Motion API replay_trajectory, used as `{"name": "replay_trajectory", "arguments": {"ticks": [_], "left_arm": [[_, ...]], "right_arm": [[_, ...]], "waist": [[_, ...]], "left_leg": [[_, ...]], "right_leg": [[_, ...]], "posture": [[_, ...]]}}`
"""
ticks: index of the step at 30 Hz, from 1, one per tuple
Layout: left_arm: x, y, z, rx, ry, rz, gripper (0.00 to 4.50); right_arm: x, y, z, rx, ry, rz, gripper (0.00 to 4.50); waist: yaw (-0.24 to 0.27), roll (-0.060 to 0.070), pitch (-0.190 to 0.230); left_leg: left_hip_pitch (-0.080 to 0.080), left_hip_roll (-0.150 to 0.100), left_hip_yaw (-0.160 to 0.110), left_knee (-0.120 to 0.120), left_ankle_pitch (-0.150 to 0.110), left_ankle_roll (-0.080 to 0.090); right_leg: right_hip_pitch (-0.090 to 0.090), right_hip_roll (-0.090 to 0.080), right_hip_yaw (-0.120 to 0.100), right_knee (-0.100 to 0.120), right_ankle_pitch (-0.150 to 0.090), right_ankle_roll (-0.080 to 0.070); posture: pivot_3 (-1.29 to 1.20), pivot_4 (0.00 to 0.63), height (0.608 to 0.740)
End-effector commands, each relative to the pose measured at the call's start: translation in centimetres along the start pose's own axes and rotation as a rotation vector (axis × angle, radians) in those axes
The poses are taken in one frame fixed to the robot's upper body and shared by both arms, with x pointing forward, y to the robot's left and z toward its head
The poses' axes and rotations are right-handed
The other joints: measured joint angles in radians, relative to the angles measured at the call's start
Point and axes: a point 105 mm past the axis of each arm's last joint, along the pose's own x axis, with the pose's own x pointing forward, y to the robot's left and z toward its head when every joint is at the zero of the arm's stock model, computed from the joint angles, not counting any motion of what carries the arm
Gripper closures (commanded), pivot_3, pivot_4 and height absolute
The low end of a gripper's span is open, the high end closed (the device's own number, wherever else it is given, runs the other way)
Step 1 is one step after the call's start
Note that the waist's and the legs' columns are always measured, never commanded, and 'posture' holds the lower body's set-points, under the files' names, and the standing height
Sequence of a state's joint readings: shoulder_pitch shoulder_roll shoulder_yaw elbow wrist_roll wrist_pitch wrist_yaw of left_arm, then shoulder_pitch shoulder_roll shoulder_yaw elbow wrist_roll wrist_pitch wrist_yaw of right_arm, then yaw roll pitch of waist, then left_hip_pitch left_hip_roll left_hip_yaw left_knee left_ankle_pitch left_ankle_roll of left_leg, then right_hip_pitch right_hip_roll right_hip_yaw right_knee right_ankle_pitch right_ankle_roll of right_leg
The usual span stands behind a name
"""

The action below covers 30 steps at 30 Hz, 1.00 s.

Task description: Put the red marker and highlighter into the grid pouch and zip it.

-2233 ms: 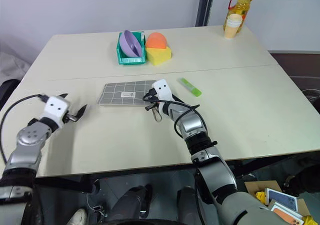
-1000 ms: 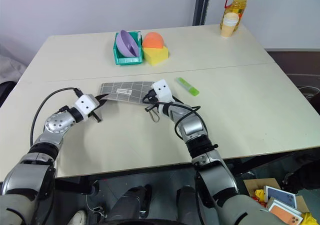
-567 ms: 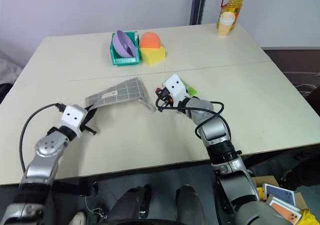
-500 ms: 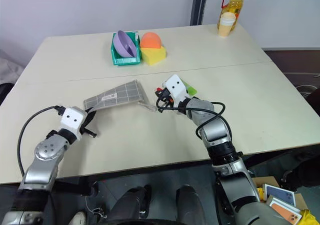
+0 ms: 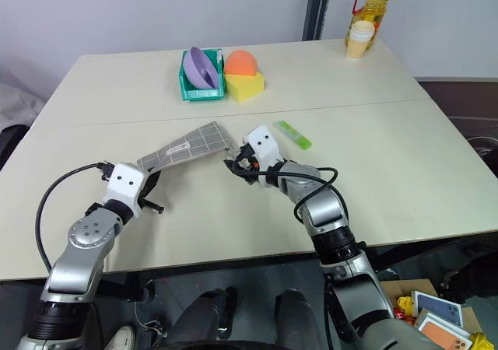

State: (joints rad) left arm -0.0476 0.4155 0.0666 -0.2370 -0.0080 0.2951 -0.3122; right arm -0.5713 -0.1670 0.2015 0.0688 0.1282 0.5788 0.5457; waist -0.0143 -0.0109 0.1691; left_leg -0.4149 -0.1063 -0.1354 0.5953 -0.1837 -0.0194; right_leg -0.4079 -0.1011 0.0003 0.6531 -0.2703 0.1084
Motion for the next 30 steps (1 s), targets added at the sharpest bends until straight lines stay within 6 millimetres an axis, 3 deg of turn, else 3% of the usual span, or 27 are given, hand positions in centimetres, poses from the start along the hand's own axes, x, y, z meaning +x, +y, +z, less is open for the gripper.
{"name": "replay_trajectory", "arguments": {"ticks": [1,6,7,10,14,17,25,30], "left_arm": [[0.1,0.1,1.7,0.029,-0.056,0.001,4.50],[0.2,-0.2,1.9,0.037,-0.063,-0.009,4.50],[0.2,-0.2,2.0,0.038,-0.064,-0.009,4.50],[0.2,-0.5,2.1,0.044,-0.066,-0.016,4.50],[0.3,-1.1,2.3,0.046,-0.069,-0.027,4.50],[0.4,-1.4,2.5,0.040,-0.073,-0.033,4.50],[0.9,-2.7,3.4,0.022,-0.085,-0.062,4.50],[0.9,-2.9,3.5,0.019,-0.082,-0.062,4.50]], "right_arm": [[0.8,0.1,1.1,-0.017,-0.031,-0.019,1.10],[1.8,0.2,0.8,0.023,-0.014,-0.027,1.10],[1.9,0.1,0.8,0.033,-0.015,-0.037,1.33],[2.3,0.5,1.0,0.011,-0.011,-0.034,2.41],[2.7,1.8,1.4,-0.029,-0.010,0.008,4.45],[3.1,3.3,2.0,-0.047,-0.017,0.051,4.45],[4.4,9.5,2.9,-0.167,-0.007,0.278,4.45],[4.6,11.7,3.0,-0.226,-0.004,0.366,4.45]], "waist": [[0.001,0.000,0.000],[0.000,0.000,0.000],[0.000,0.000,0.000],[0.000,0.000,0.000],[0.000,0.000,0.000],[-0.001,0.000,0.000],[-0.003,0.000,0.000],[-0.001,0.000,0.000]], "left_leg": [[0.000,0.000,0.000,0.000,0.000,0.000],[0.000,0.000,0.000,0.000,0.000,0.000],[0.000,0.000,0.000,0.000,0.000,0.000],[0.000,0.000,0.000,0.000,0.000,0.000],[0.000,0.000,0.000,0.000,0.000,0.000],[0.000,0.000,0.000,0.000,0.000,0.000],[0.000,0.000,0.000,0.000,0.000,0.000],[0.000,0.000,0.000,0.000,0.000,0.000]], "right_leg": [[0.000,0.000,0.000,0.000,0.000,0.000],[0.000,0.000,0.000,0.000,0.000,0.000],[0.000,0.000,0.000,0.000,0.000,0.000],[0.000,0.000,0.000,0.000,0.000,0.000],[0.000,0.000,0.000,0.000,0.000,0.000],[0.000,0.000,0.000,0.000,0.000,0.000],[-0.001,0.000,0.000,0.000,0.000,0.000],[-0.001,0.000,0.000,0.000,0.000,0.000]], "posture": [[0.00,0.150,0.740],[0.00,0.150,0.740],[0.00,0.150,0.740],[0.00,0.150,0.740],[0.00,0.150,0.740],[0.00,0.150,0.740],[0.00,0.150,0.740],[0.00,0.150,0.740]]}}
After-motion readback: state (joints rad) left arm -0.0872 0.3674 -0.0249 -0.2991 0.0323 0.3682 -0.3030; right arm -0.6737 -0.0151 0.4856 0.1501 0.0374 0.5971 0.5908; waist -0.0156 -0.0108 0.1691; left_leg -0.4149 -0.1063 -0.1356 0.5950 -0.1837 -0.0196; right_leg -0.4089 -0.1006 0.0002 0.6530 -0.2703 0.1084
